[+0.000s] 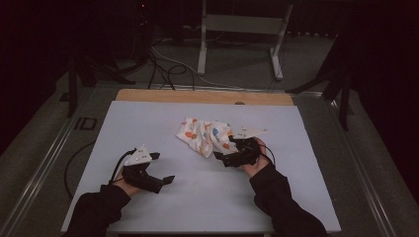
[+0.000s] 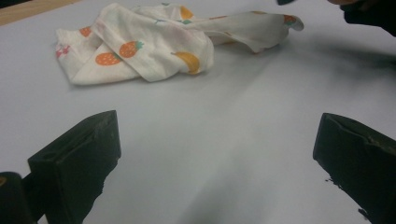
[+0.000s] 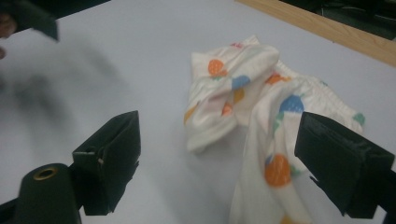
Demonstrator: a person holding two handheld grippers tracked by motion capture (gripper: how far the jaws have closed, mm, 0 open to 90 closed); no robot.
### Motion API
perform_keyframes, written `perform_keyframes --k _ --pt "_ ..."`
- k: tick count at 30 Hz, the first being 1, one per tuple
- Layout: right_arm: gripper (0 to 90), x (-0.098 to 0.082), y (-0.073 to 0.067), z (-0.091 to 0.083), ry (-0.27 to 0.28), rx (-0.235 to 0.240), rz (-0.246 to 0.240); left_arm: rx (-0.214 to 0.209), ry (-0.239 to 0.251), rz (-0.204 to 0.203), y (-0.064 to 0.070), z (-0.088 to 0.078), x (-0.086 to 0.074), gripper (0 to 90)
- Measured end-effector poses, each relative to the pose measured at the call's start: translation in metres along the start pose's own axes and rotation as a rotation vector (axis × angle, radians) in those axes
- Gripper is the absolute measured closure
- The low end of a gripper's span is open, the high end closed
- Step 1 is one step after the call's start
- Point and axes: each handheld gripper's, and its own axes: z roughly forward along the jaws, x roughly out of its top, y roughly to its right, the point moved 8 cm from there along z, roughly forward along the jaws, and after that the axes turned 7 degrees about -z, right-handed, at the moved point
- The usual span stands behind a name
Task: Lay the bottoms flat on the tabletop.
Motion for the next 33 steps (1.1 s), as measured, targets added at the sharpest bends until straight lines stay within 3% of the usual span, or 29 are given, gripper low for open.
perform_keyframes --k 4,11,23,26,29,31,33 --pt "15.0 -0.009 -0.004 -0.014 0.016 -0.011 0.009 0.003 -0.009 0.007 -0.005 0.005 0.007 1.5" --pt "15.1 -0.026 -0.016 -0.039 0.024 -0.045 -0.017 0.023 -0.028 0.033 -0.016 0.018 0.02 1.5" --pt "15.3 -0.05 -0.03 -0.07 0.027 -0.054 0.015 0.069 -0.052 0.031 -0.035 0.05 0.043 5.7" --pt "15.3 -0.054 -0.031 -0.074 0.027 -0.052 0.022 0.082 -0.056 0.022 -0.039 0.06 0.049 10.6" --pt "15.5 -0.055 -0.031 -0.075 0.031 -0.05 0.027 0.084 -0.052 -0.014 -0.044 0.072 0.056 19.2" --pt "15.5 -0.055 -0.031 -0.075 0.031 -0.048 0.028 0.102 -0.064 -0.017 -0.047 0.076 0.057 24.1" --pt "15.6 -0.055 -0.031 -0.074 0.029 -0.051 0.016 0.137 -0.075 -0.051 -0.055 0.089 0.062 29.1"
